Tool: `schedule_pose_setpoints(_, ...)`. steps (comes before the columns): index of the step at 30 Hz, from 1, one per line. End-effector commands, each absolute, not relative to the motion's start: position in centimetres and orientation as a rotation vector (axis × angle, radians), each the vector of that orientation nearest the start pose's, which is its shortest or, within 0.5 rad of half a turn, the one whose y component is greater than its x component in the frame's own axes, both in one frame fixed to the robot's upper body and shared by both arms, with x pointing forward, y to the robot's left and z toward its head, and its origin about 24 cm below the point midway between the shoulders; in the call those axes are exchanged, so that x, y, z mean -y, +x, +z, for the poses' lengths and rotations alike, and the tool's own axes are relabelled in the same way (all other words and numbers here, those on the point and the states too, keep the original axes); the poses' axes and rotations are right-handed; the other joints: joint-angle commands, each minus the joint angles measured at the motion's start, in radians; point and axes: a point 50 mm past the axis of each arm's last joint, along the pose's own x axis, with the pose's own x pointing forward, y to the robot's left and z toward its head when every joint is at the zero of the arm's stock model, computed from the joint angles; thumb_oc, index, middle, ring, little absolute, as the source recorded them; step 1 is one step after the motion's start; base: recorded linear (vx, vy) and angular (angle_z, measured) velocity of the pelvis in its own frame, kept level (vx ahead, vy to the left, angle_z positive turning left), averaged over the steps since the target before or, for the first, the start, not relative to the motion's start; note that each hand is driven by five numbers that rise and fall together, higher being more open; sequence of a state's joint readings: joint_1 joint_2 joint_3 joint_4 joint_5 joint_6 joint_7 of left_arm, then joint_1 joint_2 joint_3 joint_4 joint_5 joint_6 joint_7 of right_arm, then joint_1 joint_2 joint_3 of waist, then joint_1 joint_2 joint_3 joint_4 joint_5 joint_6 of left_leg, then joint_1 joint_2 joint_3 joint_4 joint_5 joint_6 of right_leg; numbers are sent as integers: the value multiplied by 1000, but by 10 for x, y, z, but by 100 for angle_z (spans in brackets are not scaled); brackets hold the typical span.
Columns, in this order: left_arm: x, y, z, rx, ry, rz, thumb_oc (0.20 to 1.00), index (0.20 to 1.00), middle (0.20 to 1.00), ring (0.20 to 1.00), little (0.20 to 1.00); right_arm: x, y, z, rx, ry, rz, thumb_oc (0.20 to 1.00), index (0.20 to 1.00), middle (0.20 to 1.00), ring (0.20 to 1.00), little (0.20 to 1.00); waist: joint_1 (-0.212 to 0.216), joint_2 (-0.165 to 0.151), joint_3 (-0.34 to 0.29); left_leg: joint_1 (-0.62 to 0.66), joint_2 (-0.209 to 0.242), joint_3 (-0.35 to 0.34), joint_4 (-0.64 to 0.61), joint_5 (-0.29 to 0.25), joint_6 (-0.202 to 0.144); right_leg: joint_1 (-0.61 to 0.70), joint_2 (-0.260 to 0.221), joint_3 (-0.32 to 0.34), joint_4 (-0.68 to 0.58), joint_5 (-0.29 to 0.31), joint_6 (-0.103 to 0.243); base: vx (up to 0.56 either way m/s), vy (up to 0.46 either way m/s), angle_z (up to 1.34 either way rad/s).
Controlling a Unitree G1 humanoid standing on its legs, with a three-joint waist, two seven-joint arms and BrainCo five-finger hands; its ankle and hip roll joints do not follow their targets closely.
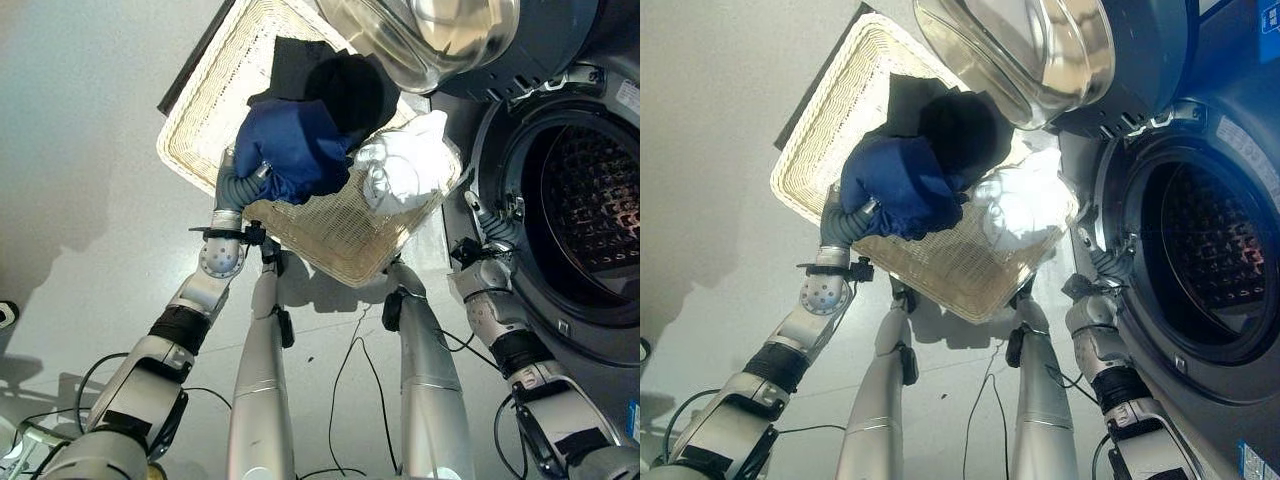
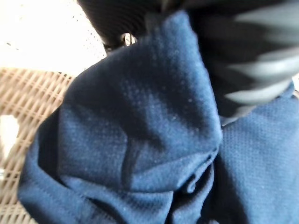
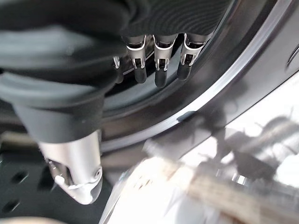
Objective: Put the clothes into the washing machine.
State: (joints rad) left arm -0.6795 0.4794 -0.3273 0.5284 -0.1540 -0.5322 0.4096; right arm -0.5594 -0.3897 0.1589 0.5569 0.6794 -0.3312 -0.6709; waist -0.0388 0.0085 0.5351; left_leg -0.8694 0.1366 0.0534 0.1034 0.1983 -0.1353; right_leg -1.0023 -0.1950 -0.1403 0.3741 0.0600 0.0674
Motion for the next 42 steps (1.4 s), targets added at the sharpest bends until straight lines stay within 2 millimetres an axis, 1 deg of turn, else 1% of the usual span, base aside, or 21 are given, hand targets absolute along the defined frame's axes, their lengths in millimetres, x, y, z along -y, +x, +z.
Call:
schedule_pose_setpoints(1, -171, 338, 210, 861, 161, 60, 200, 200, 200, 200, 200, 243, 334, 133, 375, 387, -629, 1000, 1000, 1000, 1000, 1000, 16, -3, -15, -63, -18, -42, 90, -58, -9, 37, -5, 25, -132, 113, 123, 0, 0, 0)
schedule_pose_setpoints(3, -170, 332, 214, 901, 97, 40, 200, 200, 200, 200, 200, 235, 330, 144, 464, 417, -568, 1000, 1000, 1000, 1000, 1000, 16, -2, -15, -63, -19, -42, 89, -58, -8, 38, -5, 25, -133, 112, 123, 0, 0, 0)
schedule_pose_setpoints(4, -170, 332, 214, 901, 97, 40, 200, 200, 200, 200, 200, 235, 330, 144, 464, 417, -568, 1000, 1000, 1000, 1000, 1000, 16, -2, -15, -63, -19, -42, 89, -58, -8, 38, -5, 25, -133, 112, 123, 0, 0, 0)
schedule_pose_setpoints(5, -167, 326, 217, 936, 41, 23, 200, 200, 200, 200, 200, 226, 325, 153, 540, 410, -518, 1000, 1000, 1000, 1000, 1000, 15, -2, -15, -61, -20, -43, 87, -59, -7, 39, -6, 26, -134, 111, 123, 0, 0, 0)
schedule_pose_setpoints(7, -165, 323, 220, 962, 9, 14, 200, 200, 200, 200, 200, 219, 321, 158, 582, 410, -482, 1000, 1000, 1000, 1000, 1000, 13, -3, -15, -63, -20, -44, 86, -59, -6, 37, -6, 27, -135, 111, 124, 0, 0, 0)
schedule_pose_setpoints(8, -162, 318, 223, 992, -35, -4, 200, 200, 200, 200, 200, 209, 316, 167, 639, 395, -435, 1000, 1000, 1000, 1000, 1000, 11, -4, -15, -61, -21, -45, 84, -59, -4, 37, -6, 29, -135, 110, 124, 0, 0, 0)
schedule_pose_setpoints(13, -155, 306, 228, 1046, -88, -56, 200, 200, 200, 200, 200, 187, 303, 186, 760, 316, -367, 1000, 1000, 1000, 1000, 1000, 10, -6, -15, -54, -21, -44, 78, -60, -3, 42, -7, 26, -140, 111, 126, 0, 0, 0)
schedule_pose_setpoints(16, -153, 303, 229, 1058, -88, -68, 200, 200, 200, 200, 200, 184, 300, 190, 782, 306, -368, 1000, 1000, 1000, 1000, 1000, 10, -7, -15, -52, -21, -43, 78, -60, -3, 44, -8, 26, -139, 110, 127, 0, 0, 0)
schedule_pose_setpoints(18, -148, 298, 233, 1089, -64, -76, 200, 200, 200, 200, 200, 183, 295, 196, 817, 302, -367, 1000, 1000, 1000, 1000, 1000, 8, -6, -15, -51, -20, -41, 77, -60, -2, 45, -8, 27, -140, 110, 127, 0, 0, 0)
schedule_pose_setpoints(22, -149, 293, 236, 1110, -84, -99, 200, 200, 200, 200, 200, 180, 290, 199, 840, 289, -343, 1000, 1000, 1000, 1000, 1000, 7, -3, -15, -49, -21, -40, 74, -60, -1, 49, -10, 27, -143, 111, 127, 0, 0, 0)
schedule_pose_setpoints(27, -147, 288, 240, 1132, -103, -145, 200, 200, 200, 200, 200, 174, 288, 200, 838, 312, -256, 1000, 1000, 1000, 1000, 1000, 7, -3, -15, -47, -22, -39, 69, -59, 1, 49, -11, 26, -146, 113, 128, 0, 0, 0)
schedule_pose_setpoints(30, -142, 283, 245, 1153, -61, -197, 200, 200, 200, 200, 200, 152, 293, 199, 738, 384, 109, 1000, 1000, 1000, 1000, 1000, 12, -9, -15, -44, -22, -39, 60, -55, -1, 53, -16, 18, -152, 116, 129, -7, -13, 0)
schedule_pose_setpoints(31, -142, 283, 245, 1153, -61, -197, 200, 200, 200, 200, 200, 152, 293, 199, 738, 384, 109, 1000, 1000, 1000, 1000, 1000, 12, -9, -15, -44, -22, -39, 60, -55, -1, 53, -16, 18, -152, 116, 129, -9, -33, 0)
schedule_pose_setpoints(32, -141, 282, 246, 1154, -48, -209, 200, 200, 200, 200, 200, 149, 294, 199, 717, 402, 177, 1000, 1000, 1000, 1000, 1000, 14, -10, -15, -42, -21, -40, 57, -54, -2, 55, -18, 15, -153, 116, 130, -14, -58, 0)
schedule_pose_setpoints(33, -142, 282, 248, 1154, -56, -246, 200, 200, 200, 200, 200, 140, 295, 198, 669, 470, 333, 1000, 1000, 1000, 1000, 1000, 18, -16, -15, -41, -19, -40, 53, -50, -5, 57, -21, 7, -155, 117, 131, -14, -58, 0)
schedule_pose_setpoints(35, -142, 282, 248, 1154, -57, -251, 200, 200, 200, 200, 200, 139, 295, 198, 666, 479, 351, 1000, 1000, 1000, 1000, 1000, 18, -17, -15, -40, -18, -40, 52, -49, -6, 58, -22, 6, -156, 117, 131, -10, -32, 3)
schedule_pose_setpoints(37, -138, 280, 249, 1164, -47, -283, 200, 200, 200, 200, 200, 129, 294, 198, 635, 521, 475, 1000, 1000, 1000, 1000, 1000, 20, -21, -15, -37, -17, -40, 45, -46, -7, 63, -23, -1, -162, 118, 131, -21, -31, 3)
schedule_pose_setpoints(41, -133, 280, 251, 1168, -44, -302, 200, 200, 200, 200, 200, 118, 293, 201, 619, 528, 560, 1000, 1000, 1000, 1000, 1000, 23, -21, -15, -34, -18, -40, 36, -42, -7, 66, -21, -5, -168, 119, 130, 0, 0, 0)
schedule_pose_setpoints(42, -131, 280, 252, 1168, -50, -312, 200, 200, 200, 200, 200, 112, 292, 203, 617, 529, 593, 1000, 1000, 1000, 1000, 1000, 25, -21, -15, -35, -17, -39, 36, -40, -7, 67, -21, -7, -168, 118, 129, 0, 0, 0)
